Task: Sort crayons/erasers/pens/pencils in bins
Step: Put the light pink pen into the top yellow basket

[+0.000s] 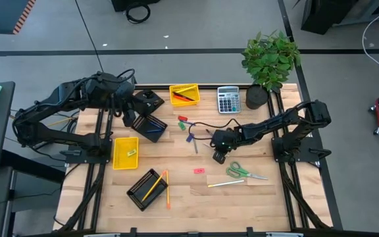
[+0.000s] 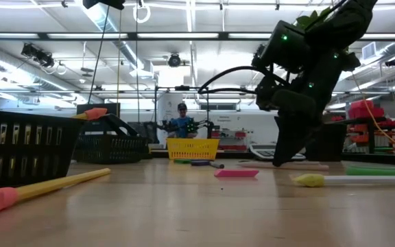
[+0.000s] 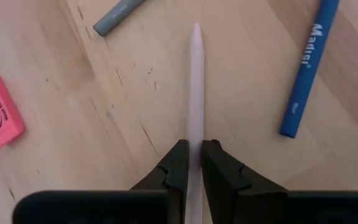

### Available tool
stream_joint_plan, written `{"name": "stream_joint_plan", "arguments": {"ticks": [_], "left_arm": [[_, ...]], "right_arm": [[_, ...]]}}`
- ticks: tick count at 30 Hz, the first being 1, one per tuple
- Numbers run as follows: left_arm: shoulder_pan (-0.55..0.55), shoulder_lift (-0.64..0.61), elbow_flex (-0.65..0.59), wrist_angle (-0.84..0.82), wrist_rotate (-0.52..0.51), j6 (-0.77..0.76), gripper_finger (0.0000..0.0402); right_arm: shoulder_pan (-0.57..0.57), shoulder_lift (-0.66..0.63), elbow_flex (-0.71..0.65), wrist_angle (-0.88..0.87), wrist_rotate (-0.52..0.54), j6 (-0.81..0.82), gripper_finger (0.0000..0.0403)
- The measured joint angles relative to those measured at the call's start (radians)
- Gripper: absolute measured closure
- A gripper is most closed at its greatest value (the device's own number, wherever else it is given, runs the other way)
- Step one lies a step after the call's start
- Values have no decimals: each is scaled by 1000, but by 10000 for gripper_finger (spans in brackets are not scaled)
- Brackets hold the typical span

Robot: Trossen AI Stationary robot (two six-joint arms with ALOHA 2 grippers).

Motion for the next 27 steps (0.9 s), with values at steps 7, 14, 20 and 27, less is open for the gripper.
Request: {"name": "stream_joint_plan", "arguments": {"ticks": [7,14,20,27], "left_arm": [[0,0,0,-42,0,46,294],[0,0,0,-130,0,21,294],[0,0,0,-134,0,8,294],[0,0,0,-134,0,-10,294]], "right_arm": [[38,1,-2,-6,92,134,359],[38,-3,-9,72,120,183,362],[57,-71,-8,188,213,284,364],[71,-146,-6,198,333,284,365]]}}
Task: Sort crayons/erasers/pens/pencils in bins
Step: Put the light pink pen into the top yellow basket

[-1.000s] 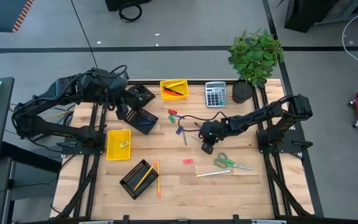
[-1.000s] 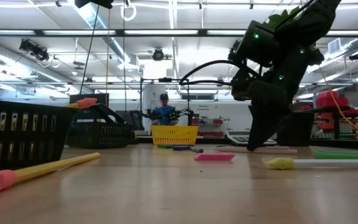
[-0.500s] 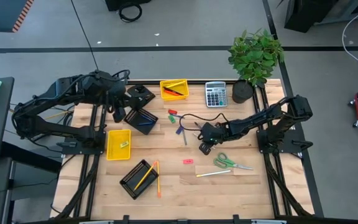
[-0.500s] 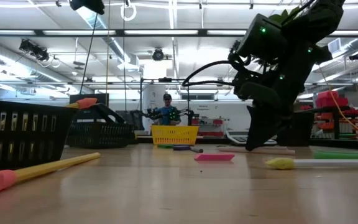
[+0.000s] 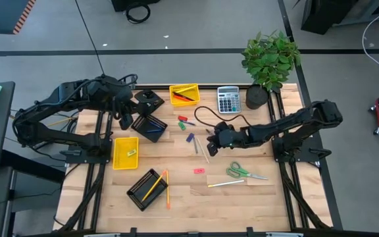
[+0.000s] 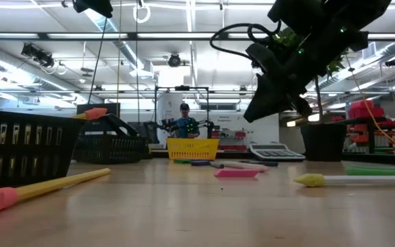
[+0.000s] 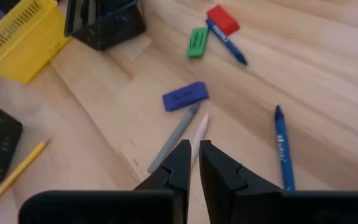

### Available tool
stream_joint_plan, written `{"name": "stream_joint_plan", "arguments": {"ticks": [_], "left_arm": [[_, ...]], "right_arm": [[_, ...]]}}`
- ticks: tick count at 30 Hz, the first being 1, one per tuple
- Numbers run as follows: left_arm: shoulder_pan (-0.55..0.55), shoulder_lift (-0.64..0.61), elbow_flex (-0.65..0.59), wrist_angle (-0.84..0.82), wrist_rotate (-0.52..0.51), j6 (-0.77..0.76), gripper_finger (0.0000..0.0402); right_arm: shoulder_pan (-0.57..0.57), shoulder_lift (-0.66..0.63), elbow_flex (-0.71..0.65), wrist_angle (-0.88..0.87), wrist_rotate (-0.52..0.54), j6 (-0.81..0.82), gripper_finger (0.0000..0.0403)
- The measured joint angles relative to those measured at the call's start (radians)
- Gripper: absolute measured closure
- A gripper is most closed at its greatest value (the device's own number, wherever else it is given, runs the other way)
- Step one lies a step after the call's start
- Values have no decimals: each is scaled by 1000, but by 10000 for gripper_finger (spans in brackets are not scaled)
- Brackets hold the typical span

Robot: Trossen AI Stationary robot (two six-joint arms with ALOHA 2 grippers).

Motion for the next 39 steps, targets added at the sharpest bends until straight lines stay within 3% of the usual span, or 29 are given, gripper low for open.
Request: {"name": "stream_joint_plan", "arguments": {"ticks": [7,13,16,22,27,32,36,39], "left_arm": [[0,0,0,3,0,-25,294],[0,0,0,97,0,-13,294],[0,0,0,172,0,-17,294],[0,0,0,260,0,-62,294],[0,12,0,290,0,-71,294],[-15,83,1,351,10,-109,294],[-44,193,0,368,67,16,294],[-52,273,-1,422,200,112,294]], "right_arm": [[4,17,1,1,-130,27,356],[74,27,1,-48,-201,9,313],[120,27,1,-76,-168,-2,290],[221,27,1,-85,7,-12,274],[245,27,1,-85,25,11,274],[245,25,1,-81,25,139,274],[245,-32,1,-84,18,248,278],[247,-122,1,-88,16,279,287]]}}
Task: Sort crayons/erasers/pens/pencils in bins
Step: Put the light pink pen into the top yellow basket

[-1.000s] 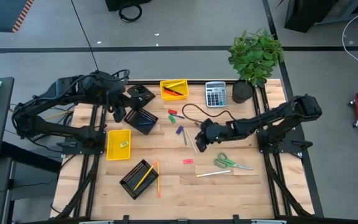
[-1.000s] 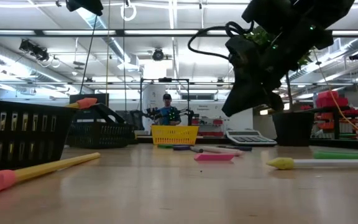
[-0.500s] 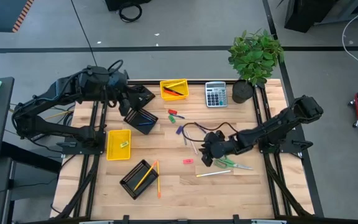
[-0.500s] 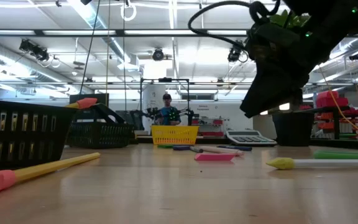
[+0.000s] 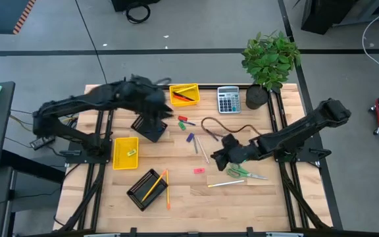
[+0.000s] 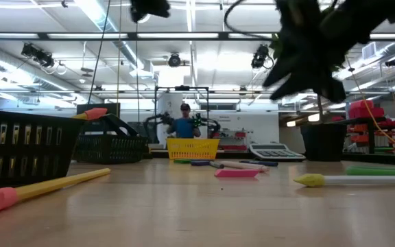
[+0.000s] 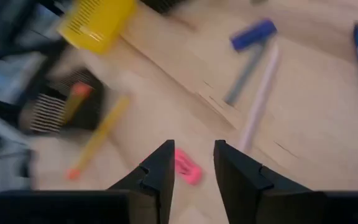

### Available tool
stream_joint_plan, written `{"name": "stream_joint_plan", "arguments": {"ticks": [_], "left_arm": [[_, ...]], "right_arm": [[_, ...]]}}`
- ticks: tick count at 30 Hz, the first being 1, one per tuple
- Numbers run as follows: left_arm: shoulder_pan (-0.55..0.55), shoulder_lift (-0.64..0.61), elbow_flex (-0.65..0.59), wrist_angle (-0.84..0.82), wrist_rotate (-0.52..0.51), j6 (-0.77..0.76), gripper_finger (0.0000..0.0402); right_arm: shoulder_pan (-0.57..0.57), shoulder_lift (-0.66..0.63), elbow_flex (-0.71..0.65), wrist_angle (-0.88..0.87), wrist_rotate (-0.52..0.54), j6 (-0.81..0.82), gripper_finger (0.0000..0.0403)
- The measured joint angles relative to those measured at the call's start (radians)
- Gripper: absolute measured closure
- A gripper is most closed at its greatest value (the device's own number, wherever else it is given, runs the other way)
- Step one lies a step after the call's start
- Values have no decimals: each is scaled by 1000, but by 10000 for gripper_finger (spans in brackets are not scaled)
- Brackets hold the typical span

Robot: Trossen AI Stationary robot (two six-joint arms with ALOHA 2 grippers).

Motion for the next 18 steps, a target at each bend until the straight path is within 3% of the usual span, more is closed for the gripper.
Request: {"name": "stream_joint_plan", "arguments": {"ticks": [6,11,15,18], "left_arm": [[-9,170,0,177,170,105,294],[-49,321,0,277,217,343,294],[-88,419,0,263,219,568,295],[-105,469,0,257,220,626,305]], "right_arm": [[0,-205,1,-28,56,-67,300],[3,-321,1,-68,67,-160,301],[32,-363,1,-60,64,-85,302],[74,-365,1,-59,63,-7,302]]}}
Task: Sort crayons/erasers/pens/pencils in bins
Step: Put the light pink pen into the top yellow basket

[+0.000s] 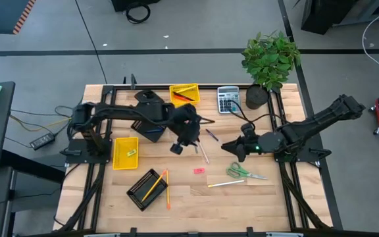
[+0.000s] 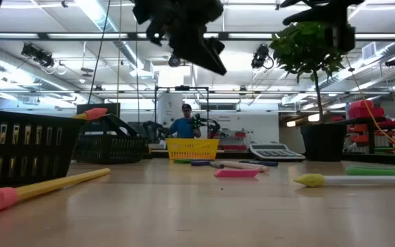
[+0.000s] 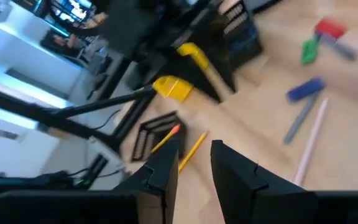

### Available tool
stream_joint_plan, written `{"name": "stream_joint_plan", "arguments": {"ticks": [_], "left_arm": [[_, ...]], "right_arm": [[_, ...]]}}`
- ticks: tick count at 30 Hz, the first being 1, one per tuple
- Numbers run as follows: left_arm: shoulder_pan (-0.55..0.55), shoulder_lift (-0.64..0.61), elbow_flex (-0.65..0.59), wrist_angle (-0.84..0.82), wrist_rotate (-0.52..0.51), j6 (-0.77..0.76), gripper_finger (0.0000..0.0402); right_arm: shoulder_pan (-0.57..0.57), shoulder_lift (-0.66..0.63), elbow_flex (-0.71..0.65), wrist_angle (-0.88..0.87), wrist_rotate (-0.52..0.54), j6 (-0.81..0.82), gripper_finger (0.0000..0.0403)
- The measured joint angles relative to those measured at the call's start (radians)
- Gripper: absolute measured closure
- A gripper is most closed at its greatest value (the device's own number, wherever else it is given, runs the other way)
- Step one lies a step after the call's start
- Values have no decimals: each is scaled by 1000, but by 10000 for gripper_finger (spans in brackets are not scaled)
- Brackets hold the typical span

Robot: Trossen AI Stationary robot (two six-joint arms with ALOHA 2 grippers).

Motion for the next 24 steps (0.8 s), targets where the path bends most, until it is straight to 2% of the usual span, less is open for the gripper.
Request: {"name": "stream_joint_plan", "arguments": {"ticks": [8,12,16,24], "left_arm": [[-12,84,2,75,9,26,364],[-13,132,1,47,10,51,373],[-12,152,2,67,8,84,354],[-12,191,2,63,-40,58,293]], "right_arm": [[153,43,0,51,-26,223,302],[202,44,0,52,7,308,302],[208,44,0,56,31,349,302],[190,44,0,55,35,326,302]]}}
